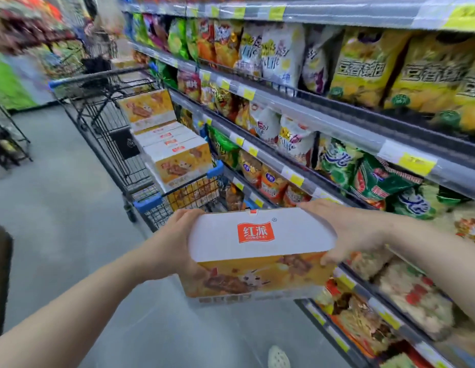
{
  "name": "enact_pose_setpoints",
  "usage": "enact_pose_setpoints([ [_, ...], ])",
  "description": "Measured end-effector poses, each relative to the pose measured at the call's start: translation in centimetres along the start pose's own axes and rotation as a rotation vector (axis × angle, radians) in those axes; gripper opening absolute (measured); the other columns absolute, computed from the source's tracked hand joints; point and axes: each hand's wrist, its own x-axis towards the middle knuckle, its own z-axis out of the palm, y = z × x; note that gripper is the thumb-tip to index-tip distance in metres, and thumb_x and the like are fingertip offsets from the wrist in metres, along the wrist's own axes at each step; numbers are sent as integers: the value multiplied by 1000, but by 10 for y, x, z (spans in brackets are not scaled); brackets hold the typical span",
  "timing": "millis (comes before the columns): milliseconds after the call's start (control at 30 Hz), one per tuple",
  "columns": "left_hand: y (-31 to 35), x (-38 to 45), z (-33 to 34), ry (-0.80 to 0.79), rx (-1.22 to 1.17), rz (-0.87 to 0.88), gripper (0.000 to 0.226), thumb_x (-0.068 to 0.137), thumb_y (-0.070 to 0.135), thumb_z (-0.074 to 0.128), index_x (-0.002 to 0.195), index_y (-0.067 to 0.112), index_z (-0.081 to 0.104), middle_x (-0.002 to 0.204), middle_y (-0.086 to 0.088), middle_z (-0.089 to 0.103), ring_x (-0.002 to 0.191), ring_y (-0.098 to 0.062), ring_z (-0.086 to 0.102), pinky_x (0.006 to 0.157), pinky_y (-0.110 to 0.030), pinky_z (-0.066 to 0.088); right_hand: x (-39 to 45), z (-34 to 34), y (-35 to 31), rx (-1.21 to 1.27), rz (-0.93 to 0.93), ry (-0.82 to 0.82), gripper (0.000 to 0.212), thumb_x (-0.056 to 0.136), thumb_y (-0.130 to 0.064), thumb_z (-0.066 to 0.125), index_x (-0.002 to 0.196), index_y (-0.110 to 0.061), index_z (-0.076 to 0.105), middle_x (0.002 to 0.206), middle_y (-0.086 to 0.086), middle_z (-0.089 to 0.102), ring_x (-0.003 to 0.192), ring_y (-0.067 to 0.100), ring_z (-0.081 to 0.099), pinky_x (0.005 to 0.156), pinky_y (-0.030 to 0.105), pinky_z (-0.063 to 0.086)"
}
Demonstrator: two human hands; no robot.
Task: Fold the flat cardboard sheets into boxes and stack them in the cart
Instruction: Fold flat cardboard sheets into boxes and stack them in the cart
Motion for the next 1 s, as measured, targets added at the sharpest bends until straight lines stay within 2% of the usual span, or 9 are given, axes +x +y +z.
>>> enact_pose_setpoints([
  [67,-3,19,-8,42,15,-38,100,60,30,82,138,22,19,133,7,26,117,-8,32,101,-23,30,26,-19,12,2,-32,-4,101,71,-37,73,144,-25,3,146,-11,14,134,7,16,103,18,16],
  [133,-5,41,-18,80,21,-70,105,56,33,82,139,21,18,138,5,25,122,-11,33,102,-24,31,52,-43,24,-15,-62,-7,96,76,-30,71,144,-23,4,148,-9,12,136,7,12,101,17,15],
  [267,-7,83,-36,133,-16,-136,125,26,60,59,139,22,20,126,12,28,115,-6,35,99,-24,35,102,-85,48,-29,-134,-42,110,65,-44,73,146,-26,1,148,-11,9,136,4,12,97,14,17],
  [367,-12,109,-42,185,-35,-163,125,24,60,55,138,22,21,130,9,29,114,-6,35,101,-25,35,138,-109,58,-44,-188,-63,115,58,-48,74,146,-27,3,147,-13,12,134,4,16,99,17,18],
  [433,-19,124,-46,212,-37,-178,126,24,61,55,139,20,21,129,9,29,111,-3,32,99,-19,31,159,-123,60,-63,-223,-64,119,48,-54,68,145,-27,5,144,-13,15,131,2,16,101,19,21],
  [600,-40,153,-60,224,-46,-201,128,23,62,56,140,22,21,124,14,27,109,2,28,93,-10,22,206,-142,68,-67,-283,-84,97,73,-31,75,144,-25,8,140,-9,19,112,-8,15,91,9,17],
  [667,-50,168,-68,212,-48,-225,127,23,62,55,140,23,20,120,16,25,109,2,28,93,-11,23,228,-149,68,-75,-264,-102,101,74,-33,73,145,-26,2,146,-11,12,120,-4,17,95,13,18],
  [767,-72,189,-81,184,-38,-240,126,24,62,56,139,24,21,130,11,30,112,-1,31,93,-13,29,261,-160,64,-85,-248,-123,105,73,-37,73,145,-27,-3,150,-14,4,136,5,14,101,18,20],
  [1000,-141,252,-141,112,-45,-258,121,36,53,73,140,24,19,123,12,31,108,-5,34,98,-21,33,357,-198,36,-81,-223,-150,104,75,-37,71,145,-28,-6,152,-16,0,139,4,8,107,20,16],
])
